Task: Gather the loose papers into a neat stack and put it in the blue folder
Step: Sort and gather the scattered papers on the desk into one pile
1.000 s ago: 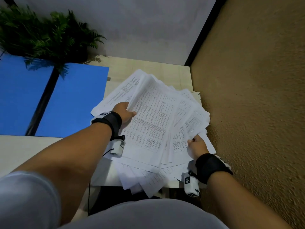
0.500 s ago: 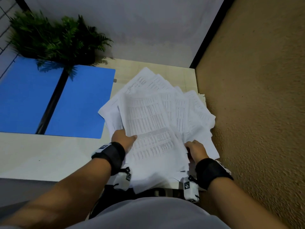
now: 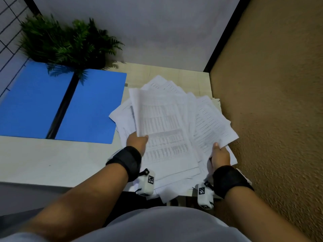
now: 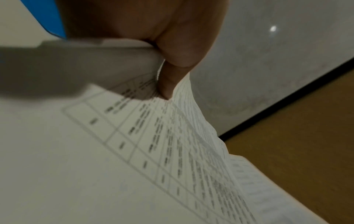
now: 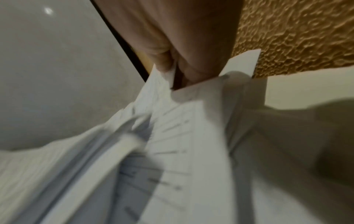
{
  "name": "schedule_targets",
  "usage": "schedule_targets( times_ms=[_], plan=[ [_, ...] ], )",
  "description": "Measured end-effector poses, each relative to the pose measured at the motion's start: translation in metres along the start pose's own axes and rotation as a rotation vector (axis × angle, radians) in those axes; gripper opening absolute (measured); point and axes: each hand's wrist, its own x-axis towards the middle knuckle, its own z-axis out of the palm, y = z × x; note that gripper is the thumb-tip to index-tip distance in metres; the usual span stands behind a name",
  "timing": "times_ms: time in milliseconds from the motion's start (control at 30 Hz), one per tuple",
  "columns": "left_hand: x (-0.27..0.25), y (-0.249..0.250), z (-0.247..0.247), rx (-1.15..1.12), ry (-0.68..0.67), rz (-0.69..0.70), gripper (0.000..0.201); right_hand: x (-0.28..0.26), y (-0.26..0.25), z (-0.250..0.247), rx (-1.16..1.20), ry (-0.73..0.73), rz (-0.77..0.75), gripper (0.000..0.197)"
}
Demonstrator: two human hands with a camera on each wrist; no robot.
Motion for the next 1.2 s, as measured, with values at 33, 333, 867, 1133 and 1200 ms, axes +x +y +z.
schedule_targets(
  times_ms=[33,333,867,1133,1200],
  plan=[
    [0.002,-0.002,-0.010,-0.014,0.032,-0.013,0.038,-0.005,-0.006,-0.004,0.059,0.023,-0.031,0.040],
    [-0.009,-0.018,-0.019,-0.054,-0.075,-0.118,0.052,0.012,0.004,0.004,-0.054,-0.119,0.098,0.023],
    [0.018,-0.012,-0.062,-0.097,-0.180,0.102,0.064,0.015,-0.055,-0.010,-0.738,-0.099,-0.072,0.031],
    [-0.002,-0.014,-0.027,0.046,-0.150,0.026,0.063,-0.006,-0.017,0.043,-0.382,-0.145,-0.044,0.036],
    [-0.006,-0.013,-0.015,0.136,-0.120,0.033,0.055,-0.015,-0.008,0.055,-0.246,-0.138,-0.021,0.039]
  ],
)
